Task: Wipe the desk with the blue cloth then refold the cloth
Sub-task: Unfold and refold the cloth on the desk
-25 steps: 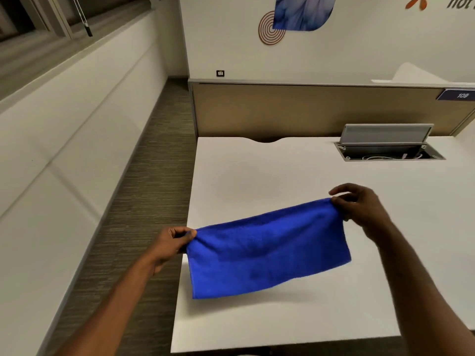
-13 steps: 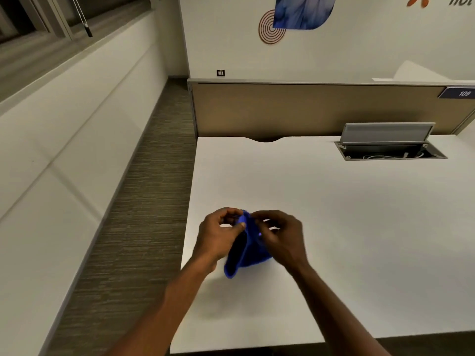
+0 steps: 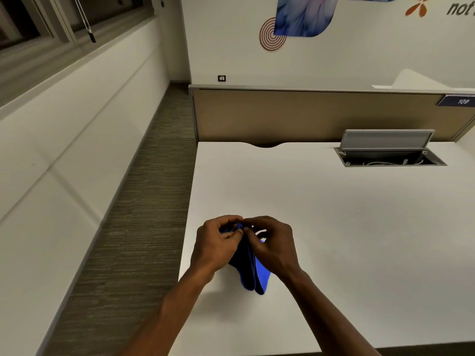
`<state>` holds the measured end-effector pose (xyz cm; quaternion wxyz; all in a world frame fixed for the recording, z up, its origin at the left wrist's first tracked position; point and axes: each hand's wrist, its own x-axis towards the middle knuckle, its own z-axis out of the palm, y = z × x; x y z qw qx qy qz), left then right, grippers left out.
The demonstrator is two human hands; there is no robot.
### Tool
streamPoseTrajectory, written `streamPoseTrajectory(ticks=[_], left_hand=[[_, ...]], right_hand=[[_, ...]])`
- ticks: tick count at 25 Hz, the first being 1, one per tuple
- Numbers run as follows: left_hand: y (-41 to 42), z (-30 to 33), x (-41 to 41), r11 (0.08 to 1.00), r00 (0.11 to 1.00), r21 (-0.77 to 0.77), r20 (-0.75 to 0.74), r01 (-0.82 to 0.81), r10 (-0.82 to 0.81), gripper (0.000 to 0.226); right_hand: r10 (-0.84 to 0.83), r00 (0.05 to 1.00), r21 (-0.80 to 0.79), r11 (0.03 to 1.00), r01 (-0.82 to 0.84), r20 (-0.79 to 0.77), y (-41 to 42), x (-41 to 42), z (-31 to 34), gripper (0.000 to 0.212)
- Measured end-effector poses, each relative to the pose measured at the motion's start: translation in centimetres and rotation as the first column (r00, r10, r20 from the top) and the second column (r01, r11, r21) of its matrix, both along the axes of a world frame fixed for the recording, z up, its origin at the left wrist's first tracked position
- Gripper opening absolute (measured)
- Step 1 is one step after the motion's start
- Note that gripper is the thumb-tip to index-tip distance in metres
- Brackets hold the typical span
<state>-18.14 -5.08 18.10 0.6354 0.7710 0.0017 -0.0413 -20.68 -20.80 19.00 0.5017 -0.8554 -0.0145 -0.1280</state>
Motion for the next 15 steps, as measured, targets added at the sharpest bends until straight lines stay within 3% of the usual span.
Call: streamPoseTrajectory(ticks=[6,11,15], left_hand=[[0.3,0.4,0.2,0.995,0.995,-0.015,0.015,0.095,-0.095,0.052],[1.3,1.1,0.7,0.939,0.931,0.332,0.308,0.088,-0.196,0.038],[3.0,1.3,1.6,0.83,0.913,0.546,0.273,0.112,-0.302,0.031]], right_hand=[[0.03,0.999,-0.044,0.999,-0.031,-0.027,-0.7,0.2,0.6,0.014],[0.101,0.995,-0.053,0.993,-0.102,-0.023,-2.0,0.7,3.0,0.015],[0.214,0.975,-0.008,0.977,-0.215,-0.061,-4.1,1.3,5.8,0.017]])
